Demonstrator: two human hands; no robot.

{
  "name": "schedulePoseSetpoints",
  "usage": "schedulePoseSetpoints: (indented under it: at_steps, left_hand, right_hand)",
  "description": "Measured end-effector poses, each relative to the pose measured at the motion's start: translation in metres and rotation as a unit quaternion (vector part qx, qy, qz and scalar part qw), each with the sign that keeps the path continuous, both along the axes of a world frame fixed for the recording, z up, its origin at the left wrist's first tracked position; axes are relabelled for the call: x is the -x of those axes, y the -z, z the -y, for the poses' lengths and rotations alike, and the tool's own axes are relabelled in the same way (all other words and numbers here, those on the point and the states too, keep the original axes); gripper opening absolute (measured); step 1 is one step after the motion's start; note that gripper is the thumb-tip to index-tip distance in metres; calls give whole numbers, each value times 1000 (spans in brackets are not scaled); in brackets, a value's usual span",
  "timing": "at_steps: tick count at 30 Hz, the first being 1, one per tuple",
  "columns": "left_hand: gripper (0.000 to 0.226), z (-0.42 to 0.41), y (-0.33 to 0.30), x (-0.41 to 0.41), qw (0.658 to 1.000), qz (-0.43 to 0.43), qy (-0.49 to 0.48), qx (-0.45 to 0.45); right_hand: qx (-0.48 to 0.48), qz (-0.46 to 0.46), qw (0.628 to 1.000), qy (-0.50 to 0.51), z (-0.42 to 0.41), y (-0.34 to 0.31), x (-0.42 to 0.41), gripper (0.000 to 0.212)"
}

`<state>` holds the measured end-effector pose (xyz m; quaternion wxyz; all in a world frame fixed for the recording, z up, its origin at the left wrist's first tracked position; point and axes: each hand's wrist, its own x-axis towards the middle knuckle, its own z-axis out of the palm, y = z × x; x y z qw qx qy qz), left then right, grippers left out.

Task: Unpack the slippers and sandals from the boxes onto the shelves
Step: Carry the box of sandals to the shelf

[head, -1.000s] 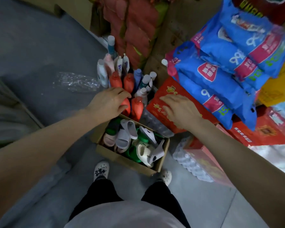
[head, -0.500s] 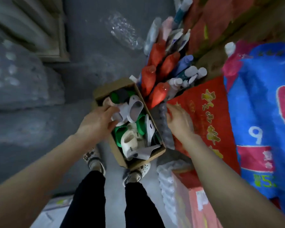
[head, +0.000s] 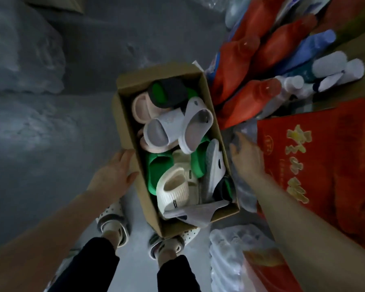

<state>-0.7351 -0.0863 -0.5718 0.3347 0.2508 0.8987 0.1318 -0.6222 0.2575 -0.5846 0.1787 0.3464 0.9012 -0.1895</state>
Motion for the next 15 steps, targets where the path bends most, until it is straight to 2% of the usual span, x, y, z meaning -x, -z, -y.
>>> schedulePoseSetpoints:
  at_steps: [3,8,11,15]
  left_hand:
    - [69,-8,49,-7,999,8,-34,17]
    - [80,-26,99,-13,983,19,-182,21]
    - [79,-28,121,-17,970,40,-240,25]
    - [71,-28,140,-24,965,40,-256,49]
  right_hand:
    - [-1,16,1000,-1,-8,45,7,49]
    - [25,-1,1000,15,-23,102,20,43]
    - [61,3,998,12,-31,125,23,37]
    - [70,28,997,-20,-40,136,23,32]
